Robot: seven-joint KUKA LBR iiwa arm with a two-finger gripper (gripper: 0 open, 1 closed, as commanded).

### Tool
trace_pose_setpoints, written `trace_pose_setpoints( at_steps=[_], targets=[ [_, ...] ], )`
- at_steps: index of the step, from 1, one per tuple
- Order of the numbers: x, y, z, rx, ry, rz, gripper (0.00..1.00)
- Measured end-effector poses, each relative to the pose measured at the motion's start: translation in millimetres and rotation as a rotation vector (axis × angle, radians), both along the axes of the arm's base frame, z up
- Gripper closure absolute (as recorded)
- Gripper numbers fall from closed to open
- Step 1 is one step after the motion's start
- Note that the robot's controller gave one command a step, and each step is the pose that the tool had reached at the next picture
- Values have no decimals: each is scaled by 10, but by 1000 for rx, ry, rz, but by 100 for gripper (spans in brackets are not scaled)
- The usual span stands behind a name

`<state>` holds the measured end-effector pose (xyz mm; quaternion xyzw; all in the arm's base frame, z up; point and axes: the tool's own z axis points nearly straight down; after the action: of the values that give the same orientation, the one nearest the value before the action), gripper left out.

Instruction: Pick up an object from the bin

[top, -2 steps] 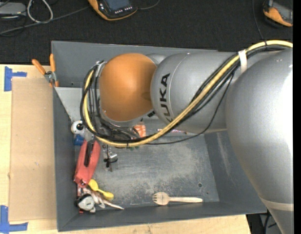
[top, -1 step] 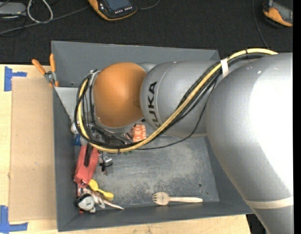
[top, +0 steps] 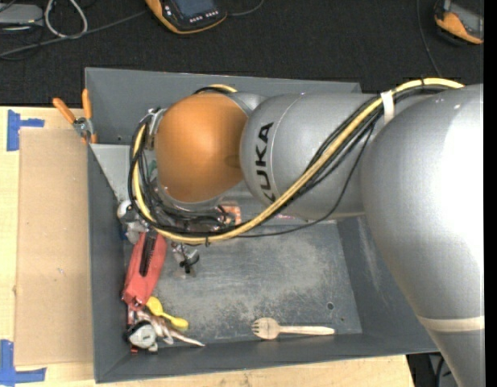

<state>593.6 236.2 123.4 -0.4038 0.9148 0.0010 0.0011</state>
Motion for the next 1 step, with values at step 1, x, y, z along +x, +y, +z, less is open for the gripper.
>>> trace_pose_setpoints(
  at_steps=[1],
  targets=[
    [155,-87,-481,4,-3,67,0]
  ],
)
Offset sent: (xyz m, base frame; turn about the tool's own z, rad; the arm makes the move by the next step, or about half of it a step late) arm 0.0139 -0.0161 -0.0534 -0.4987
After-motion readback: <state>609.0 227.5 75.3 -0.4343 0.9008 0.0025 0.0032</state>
